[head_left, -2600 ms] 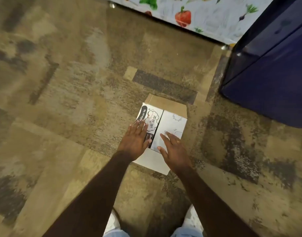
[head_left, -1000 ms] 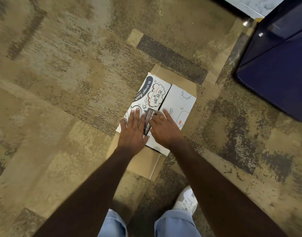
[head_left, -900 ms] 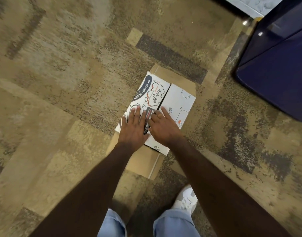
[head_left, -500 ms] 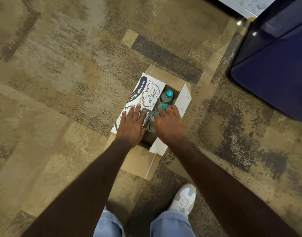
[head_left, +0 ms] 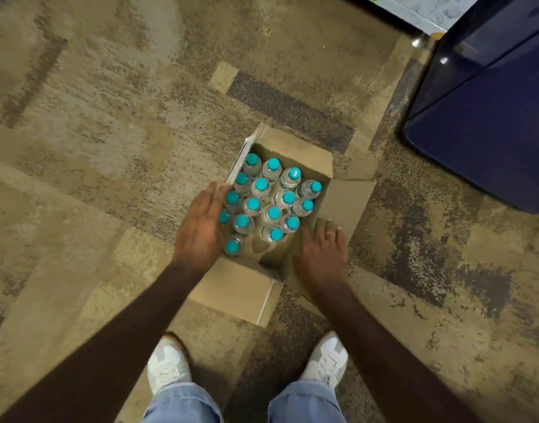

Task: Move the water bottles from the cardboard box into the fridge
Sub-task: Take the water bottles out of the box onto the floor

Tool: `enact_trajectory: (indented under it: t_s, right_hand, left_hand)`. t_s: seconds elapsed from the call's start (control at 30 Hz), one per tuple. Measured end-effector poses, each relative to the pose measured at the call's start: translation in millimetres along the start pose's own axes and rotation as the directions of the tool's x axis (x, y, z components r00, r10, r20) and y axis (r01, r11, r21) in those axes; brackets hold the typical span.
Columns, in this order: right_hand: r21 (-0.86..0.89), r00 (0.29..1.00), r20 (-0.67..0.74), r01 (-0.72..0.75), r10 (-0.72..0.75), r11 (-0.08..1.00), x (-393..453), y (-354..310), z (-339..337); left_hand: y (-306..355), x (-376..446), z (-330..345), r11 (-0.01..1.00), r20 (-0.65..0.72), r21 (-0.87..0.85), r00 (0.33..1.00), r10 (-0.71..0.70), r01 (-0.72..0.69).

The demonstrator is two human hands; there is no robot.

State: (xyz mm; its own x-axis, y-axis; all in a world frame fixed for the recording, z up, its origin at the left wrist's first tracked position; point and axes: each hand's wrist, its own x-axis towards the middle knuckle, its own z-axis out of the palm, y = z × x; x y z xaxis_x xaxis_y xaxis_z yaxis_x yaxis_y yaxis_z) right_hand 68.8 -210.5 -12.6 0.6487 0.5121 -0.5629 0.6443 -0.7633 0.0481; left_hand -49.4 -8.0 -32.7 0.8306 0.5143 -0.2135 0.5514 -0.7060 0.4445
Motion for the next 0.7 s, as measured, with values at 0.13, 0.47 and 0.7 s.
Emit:
enact_trajectory:
  t_s: [0.13,0.47,0.7]
  right_hand:
    - [0.076,0.999,0.018,-0.036,0.035,0.996,8.2,4.8,17.3]
    - [0.188,0.996,0.001,-0.086,0.087,0.978,28.4,4.5,61.1]
    - [0.46,0.99,0.028,-0.136,0.139,0.878,30.3,-7.5,65.2]
  left_hand:
    - [-45.2,0.2,-19.3,0.982,-0.124,0.162,0.989,-0.078,0.097]
    - [-70.7,-1.2,27.8,0.853,0.105,0.51,0.977,-0.186,0.108]
    - [-53.3,1.0,54.4,0.959,0.275,0.213,0.93,-0.245,0.189]
